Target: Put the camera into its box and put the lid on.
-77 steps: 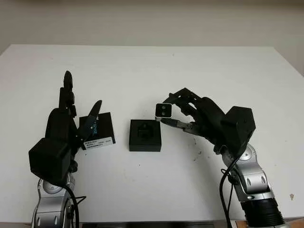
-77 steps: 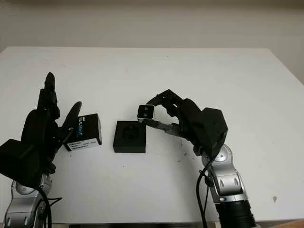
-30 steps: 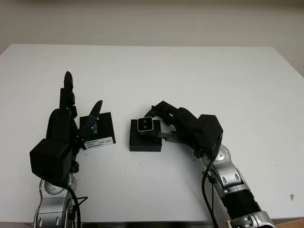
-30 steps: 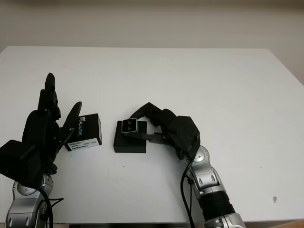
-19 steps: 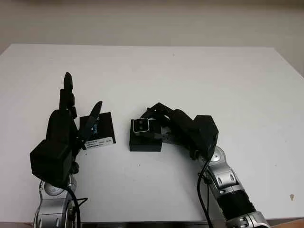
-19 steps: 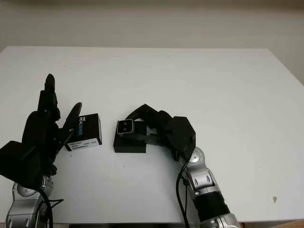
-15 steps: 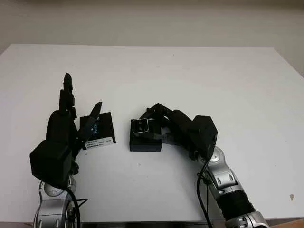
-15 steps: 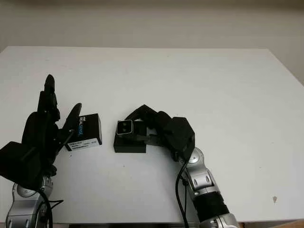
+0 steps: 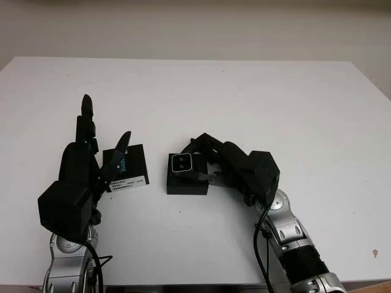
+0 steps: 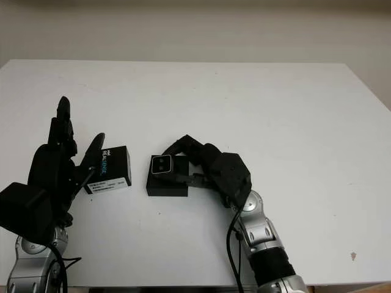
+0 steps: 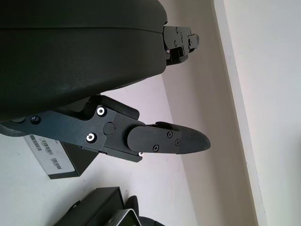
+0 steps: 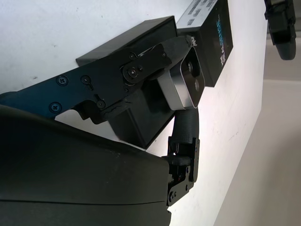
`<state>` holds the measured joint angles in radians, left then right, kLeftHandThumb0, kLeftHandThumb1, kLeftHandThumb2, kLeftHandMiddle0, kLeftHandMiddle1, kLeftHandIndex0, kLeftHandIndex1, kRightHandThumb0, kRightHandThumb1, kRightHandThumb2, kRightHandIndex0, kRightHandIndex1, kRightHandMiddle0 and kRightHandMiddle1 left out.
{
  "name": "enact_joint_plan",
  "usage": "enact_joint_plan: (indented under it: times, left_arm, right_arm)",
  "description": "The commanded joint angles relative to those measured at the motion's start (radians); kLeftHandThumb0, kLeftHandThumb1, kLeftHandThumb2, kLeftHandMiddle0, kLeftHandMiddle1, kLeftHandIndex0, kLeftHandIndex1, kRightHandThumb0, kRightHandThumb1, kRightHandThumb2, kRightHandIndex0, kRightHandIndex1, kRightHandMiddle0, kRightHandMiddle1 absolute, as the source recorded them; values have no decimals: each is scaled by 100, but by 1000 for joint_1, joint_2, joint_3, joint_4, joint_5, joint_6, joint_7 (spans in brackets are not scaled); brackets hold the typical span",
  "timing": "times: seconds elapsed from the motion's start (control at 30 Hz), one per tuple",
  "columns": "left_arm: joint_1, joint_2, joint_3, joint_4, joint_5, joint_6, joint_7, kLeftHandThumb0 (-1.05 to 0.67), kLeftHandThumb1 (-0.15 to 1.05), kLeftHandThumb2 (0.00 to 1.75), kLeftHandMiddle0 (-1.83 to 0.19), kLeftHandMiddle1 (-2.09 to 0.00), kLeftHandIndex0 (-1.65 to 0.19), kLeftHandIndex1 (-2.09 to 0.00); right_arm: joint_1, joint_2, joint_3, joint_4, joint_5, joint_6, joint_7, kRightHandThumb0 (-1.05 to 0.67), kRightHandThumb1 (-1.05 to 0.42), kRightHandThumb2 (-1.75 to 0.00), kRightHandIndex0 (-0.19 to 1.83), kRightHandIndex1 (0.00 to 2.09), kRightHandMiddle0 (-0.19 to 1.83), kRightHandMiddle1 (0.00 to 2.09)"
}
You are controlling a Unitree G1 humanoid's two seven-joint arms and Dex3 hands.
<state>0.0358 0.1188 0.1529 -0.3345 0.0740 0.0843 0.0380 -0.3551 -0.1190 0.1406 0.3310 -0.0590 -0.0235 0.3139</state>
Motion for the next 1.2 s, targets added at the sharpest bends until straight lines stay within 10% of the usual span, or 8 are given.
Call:
enact_joint_plan:
  times: [0.0, 1.17]
  left_arm:
    - [3, 2, 1, -17, -3, 0, -2, -54, 105, 27, 9, -5, 8, -6]
    - [11, 4, 3, -25, -3, 3, -7, -54, 105, 28, 9, -5, 8, -5]
  right_arm:
    - [-4, -10, -12, -1, 8, -2, 0, -44, -94, -5, 16, 5, 30, 172]
    - [15, -18, 28, 47, -46, -76, 9, -46, -94, -5, 17, 6, 29, 167]
